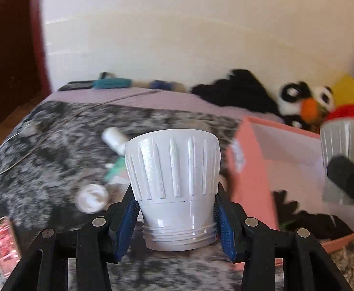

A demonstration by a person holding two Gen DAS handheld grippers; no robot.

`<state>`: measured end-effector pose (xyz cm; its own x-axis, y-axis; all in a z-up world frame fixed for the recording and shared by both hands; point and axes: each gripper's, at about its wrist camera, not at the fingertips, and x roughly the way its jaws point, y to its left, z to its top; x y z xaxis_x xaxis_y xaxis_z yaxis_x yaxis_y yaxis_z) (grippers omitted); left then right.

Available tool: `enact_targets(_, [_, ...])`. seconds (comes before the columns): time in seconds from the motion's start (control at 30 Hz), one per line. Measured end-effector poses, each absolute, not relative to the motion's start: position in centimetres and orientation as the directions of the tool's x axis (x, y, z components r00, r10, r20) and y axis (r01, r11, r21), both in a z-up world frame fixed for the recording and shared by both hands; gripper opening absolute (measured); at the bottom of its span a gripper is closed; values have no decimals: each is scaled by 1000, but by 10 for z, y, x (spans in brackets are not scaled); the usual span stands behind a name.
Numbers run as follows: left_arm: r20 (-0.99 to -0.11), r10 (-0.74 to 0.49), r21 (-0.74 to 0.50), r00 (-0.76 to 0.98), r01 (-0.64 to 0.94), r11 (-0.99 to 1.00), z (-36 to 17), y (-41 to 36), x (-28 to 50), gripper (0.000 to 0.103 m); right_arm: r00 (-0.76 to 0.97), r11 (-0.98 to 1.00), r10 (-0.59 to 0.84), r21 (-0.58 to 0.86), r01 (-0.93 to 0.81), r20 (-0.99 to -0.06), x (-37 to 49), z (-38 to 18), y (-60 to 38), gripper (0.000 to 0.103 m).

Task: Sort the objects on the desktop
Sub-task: 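Carry both lamp holders into the pink box and release them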

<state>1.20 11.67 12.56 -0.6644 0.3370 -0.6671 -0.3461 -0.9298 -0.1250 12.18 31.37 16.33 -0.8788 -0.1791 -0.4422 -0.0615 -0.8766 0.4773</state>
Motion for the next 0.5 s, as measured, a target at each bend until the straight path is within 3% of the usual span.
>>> enact_targets(0.5, [-708, 444, -96, -549, -548, -831, 103, 276, 38, 50, -841, -878, 202, 288, -383, -502, 171, 159, 434, 49])
